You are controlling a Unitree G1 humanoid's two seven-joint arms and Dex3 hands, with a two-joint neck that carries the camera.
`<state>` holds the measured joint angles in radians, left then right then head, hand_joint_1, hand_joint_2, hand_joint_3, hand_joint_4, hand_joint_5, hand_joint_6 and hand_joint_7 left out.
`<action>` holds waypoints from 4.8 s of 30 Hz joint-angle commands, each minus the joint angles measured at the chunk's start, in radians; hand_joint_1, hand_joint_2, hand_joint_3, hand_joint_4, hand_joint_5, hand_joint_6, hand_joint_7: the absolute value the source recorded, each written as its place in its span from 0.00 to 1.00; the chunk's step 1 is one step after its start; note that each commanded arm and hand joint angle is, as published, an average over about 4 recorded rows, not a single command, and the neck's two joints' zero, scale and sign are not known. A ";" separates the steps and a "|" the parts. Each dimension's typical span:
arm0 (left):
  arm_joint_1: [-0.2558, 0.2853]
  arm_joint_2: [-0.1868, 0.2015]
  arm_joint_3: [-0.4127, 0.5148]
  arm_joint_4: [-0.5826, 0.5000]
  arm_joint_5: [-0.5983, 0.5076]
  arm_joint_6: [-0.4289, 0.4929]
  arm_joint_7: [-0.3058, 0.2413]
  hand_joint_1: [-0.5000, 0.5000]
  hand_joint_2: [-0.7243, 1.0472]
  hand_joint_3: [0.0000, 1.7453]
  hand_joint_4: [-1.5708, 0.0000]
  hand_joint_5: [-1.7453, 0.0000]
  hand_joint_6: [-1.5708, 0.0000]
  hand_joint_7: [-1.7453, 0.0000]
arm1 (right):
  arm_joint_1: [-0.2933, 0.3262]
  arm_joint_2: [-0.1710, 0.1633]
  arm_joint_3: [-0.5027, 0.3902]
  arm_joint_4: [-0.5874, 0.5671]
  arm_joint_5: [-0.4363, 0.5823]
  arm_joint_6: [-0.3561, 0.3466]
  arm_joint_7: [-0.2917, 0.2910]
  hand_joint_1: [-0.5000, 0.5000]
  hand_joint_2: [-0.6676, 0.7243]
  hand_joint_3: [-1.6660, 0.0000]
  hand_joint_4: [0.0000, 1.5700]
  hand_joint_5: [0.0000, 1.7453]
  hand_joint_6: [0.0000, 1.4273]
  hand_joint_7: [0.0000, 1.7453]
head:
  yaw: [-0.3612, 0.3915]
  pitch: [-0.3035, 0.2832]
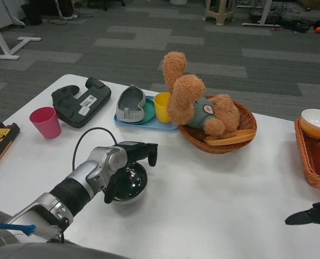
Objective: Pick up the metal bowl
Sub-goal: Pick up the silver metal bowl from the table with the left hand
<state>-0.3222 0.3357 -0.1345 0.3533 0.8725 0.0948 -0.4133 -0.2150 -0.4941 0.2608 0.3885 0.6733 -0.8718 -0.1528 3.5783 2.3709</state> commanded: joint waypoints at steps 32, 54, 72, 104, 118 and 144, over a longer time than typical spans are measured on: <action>0.007 0.028 -0.011 -0.060 0.002 -0.047 -0.015 0.00 0.94 0.05 1.00 0.12 1.00 0.40 | 0.017 -0.006 0.000 0.003 0.006 -0.010 -0.002 0.69 1.00 1.00 0.07 0.17 0.00 0.17 | 0.016 -0.009; 0.073 0.051 -0.050 -0.172 0.133 -0.038 -0.163 0.00 0.40 0.03 1.00 0.59 1.00 0.51 | 0.028 -0.007 -0.005 -0.003 0.007 -0.010 -0.002 0.69 1.00 1.00 0.07 0.14 0.00 0.16 | 0.022 -0.019; 0.127 -0.019 0.029 -0.084 0.298 -0.146 -0.076 0.00 0.61 0.01 1.00 0.46 1.00 0.60 | 0.029 -0.009 -0.008 0.000 0.011 -0.014 -0.004 0.69 1.00 1.00 0.07 0.17 0.00 0.20 | 0.021 -0.021; 0.104 -0.088 0.064 0.113 0.375 -0.223 0.235 0.00 0.93 0.45 0.43 0.00 0.51 0.04 | 0.029 -0.018 -0.006 0.002 0.026 -0.022 -0.006 0.71 1.00 1.00 0.07 0.17 0.00 0.20 | 0.033 -0.037; 0.048 -0.060 0.082 0.127 0.257 -0.222 0.186 0.00 0.85 0.75 0.00 0.00 0.41 0.04 | 0.029 -0.015 -0.003 0.005 0.026 -0.022 -0.007 0.69 1.00 1.00 0.07 0.17 0.00 0.20 | 0.041 -0.042; -0.026 -0.007 0.121 -0.050 0.087 -0.194 0.054 0.00 0.85 0.85 0.00 0.00 0.62 0.04 | 0.029 -0.015 0.000 0.009 0.027 -0.022 -0.007 0.71 1.00 1.00 0.08 0.17 0.00 0.20 | 0.042 -0.033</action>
<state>-0.3384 0.3190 -0.0265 0.3227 0.9725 -0.1085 -0.3510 -0.1973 -0.5010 0.2608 0.3918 0.6962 -0.8831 -0.1542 3.6203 2.3379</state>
